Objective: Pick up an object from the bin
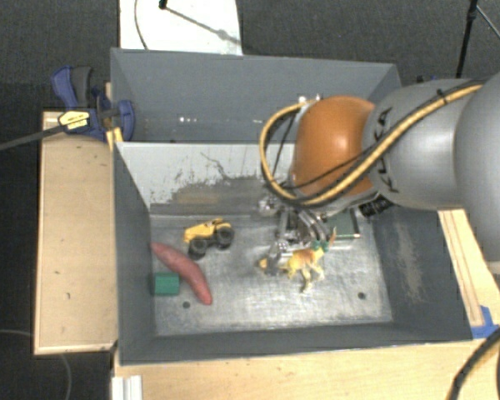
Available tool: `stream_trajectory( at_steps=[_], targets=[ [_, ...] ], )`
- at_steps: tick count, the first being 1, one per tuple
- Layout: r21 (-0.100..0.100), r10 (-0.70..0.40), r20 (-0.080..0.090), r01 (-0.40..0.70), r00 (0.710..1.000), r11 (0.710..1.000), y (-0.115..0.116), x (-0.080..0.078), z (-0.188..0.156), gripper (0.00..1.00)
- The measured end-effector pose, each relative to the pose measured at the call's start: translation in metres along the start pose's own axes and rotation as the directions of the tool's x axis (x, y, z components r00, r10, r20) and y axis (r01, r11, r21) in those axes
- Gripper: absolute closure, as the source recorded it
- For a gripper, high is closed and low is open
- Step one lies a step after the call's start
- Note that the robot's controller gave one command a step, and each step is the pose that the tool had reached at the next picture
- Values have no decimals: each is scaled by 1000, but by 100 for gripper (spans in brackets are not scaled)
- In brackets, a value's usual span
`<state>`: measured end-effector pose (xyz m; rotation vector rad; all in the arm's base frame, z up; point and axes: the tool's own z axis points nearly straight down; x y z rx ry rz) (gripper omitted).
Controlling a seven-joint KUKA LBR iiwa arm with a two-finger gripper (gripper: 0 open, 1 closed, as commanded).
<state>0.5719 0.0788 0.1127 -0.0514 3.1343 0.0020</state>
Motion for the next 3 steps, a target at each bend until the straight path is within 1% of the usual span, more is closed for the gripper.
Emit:
stream_trajectory(
  at_steps=[1,2,3],
  targets=[
    [-1,4,-1,-4,1000,1000,-1,5,14,0],
    [1,-70,-6,70,998,998,-3,12,36,0],
    [-3,-41,1,41,999,999,-44,41,39,0]
  ],
)
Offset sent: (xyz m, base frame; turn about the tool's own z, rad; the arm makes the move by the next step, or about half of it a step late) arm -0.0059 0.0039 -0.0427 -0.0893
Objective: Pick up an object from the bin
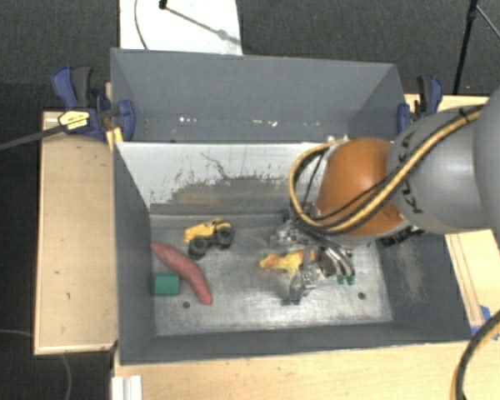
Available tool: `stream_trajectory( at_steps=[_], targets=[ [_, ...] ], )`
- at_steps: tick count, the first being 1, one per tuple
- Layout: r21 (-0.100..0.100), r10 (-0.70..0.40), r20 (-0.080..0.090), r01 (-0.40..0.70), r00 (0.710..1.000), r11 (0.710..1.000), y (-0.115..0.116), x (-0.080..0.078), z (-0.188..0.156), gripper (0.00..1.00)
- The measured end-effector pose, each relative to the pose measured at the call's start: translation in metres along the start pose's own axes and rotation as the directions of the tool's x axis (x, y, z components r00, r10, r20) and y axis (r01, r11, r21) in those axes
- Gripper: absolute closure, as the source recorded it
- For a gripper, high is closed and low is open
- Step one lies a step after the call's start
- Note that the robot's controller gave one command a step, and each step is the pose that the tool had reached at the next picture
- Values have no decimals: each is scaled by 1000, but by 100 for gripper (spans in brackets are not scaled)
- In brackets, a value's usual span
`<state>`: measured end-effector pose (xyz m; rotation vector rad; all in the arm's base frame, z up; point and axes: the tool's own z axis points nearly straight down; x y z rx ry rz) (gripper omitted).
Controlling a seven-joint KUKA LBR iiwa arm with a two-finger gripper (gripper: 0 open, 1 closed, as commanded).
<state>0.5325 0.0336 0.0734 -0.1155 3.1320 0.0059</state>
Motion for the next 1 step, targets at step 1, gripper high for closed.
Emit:
stream_trajectory(
  at_steps=[1],
  targets=[
    [6,-11,2,11,1000,1000,-48,17,0,100]
  ],
)
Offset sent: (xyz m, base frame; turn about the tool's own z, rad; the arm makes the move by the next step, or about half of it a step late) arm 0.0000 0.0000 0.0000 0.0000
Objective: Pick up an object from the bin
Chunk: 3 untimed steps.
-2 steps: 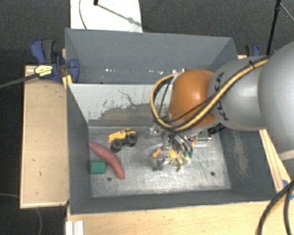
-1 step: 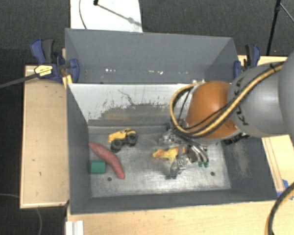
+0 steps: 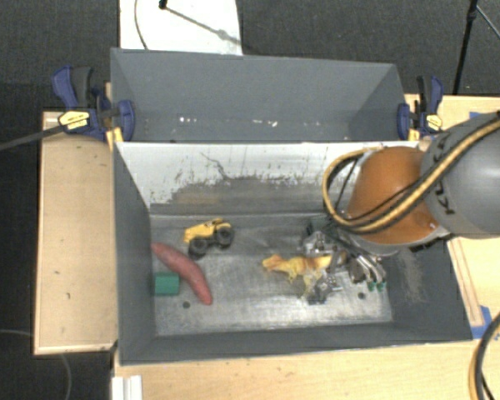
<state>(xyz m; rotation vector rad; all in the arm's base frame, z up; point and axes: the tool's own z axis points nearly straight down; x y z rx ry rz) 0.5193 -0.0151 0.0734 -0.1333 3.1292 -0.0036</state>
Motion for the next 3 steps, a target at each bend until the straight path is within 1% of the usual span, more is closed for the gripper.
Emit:
stream_trajectory(
  at_steps=[1,2,3],
  targets=[
    [0,-12,2,12,1000,1000,8,-4,0,100],
    [-5,-112,-15,112,994,994,20,-1,-43,100],
    [0,-241,7,241,970,971,36,-2,-94,100]
  ],
)
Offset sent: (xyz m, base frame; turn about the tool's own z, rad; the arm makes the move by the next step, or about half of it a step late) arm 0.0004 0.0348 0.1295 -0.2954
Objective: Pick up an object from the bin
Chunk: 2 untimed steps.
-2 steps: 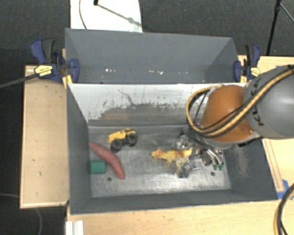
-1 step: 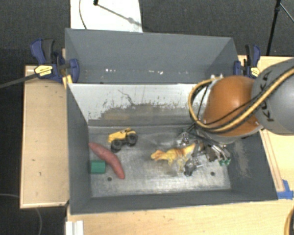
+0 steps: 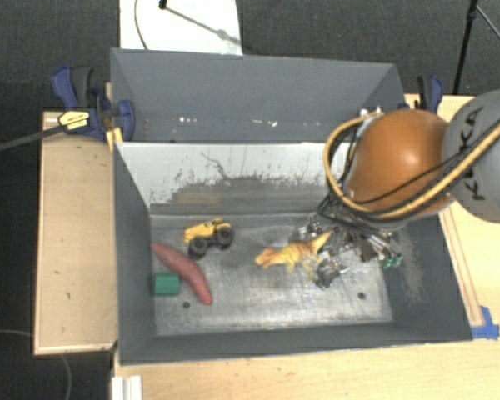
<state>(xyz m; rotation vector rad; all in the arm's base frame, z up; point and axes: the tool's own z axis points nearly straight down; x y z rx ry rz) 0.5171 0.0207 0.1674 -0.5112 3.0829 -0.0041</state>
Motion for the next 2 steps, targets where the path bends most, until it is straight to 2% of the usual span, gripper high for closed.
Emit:
stream_trajectory(
  at_steps=[1,2],
  targets=[
    [-6,67,-17,-67,998,998,7,3,57,100],
    [-5,20,-14,-20,1000,1000,2,1,-52,100]
  ],
)
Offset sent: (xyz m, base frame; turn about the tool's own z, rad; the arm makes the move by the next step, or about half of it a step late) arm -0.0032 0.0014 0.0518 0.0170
